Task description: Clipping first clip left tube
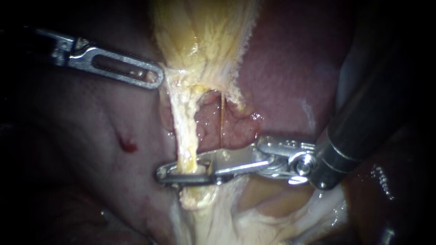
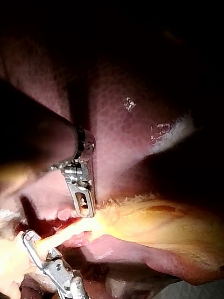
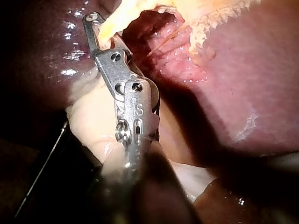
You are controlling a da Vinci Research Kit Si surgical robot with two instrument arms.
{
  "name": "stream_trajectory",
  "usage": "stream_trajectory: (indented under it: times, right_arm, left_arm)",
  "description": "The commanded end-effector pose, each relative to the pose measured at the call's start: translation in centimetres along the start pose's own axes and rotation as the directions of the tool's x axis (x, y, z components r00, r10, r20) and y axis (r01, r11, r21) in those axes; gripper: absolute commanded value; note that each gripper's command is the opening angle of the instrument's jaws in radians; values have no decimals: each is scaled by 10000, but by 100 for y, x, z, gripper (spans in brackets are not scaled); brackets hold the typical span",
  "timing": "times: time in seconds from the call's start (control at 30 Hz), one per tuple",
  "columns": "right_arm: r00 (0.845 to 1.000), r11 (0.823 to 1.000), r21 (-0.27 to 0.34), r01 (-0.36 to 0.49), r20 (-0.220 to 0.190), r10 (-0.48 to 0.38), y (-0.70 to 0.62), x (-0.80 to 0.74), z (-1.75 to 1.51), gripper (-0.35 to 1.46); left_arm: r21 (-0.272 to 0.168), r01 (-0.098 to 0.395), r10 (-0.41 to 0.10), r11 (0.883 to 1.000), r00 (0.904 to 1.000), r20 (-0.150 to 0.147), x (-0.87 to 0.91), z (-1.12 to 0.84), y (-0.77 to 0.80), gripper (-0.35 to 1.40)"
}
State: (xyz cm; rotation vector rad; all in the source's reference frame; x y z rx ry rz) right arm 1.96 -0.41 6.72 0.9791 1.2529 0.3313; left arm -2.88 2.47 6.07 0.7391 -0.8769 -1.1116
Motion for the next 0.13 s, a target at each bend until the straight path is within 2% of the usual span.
stream_trajectory:
  times: [0.03, 0.13]
  right_arm:
    - [10000, 10000, -7, 0, -3, 0, 0, -1, 0, -35]
    - [10000, 10000, -4, 1, -2, -1, 0, -1, 0, -35]
  left_arm:
    - [1, -1, 1, 10000, 10000, 1, 0, 0, 0, -35]
    - [0, 0, 0, 10000, 10000, 2, 0, 0, 0, -35]
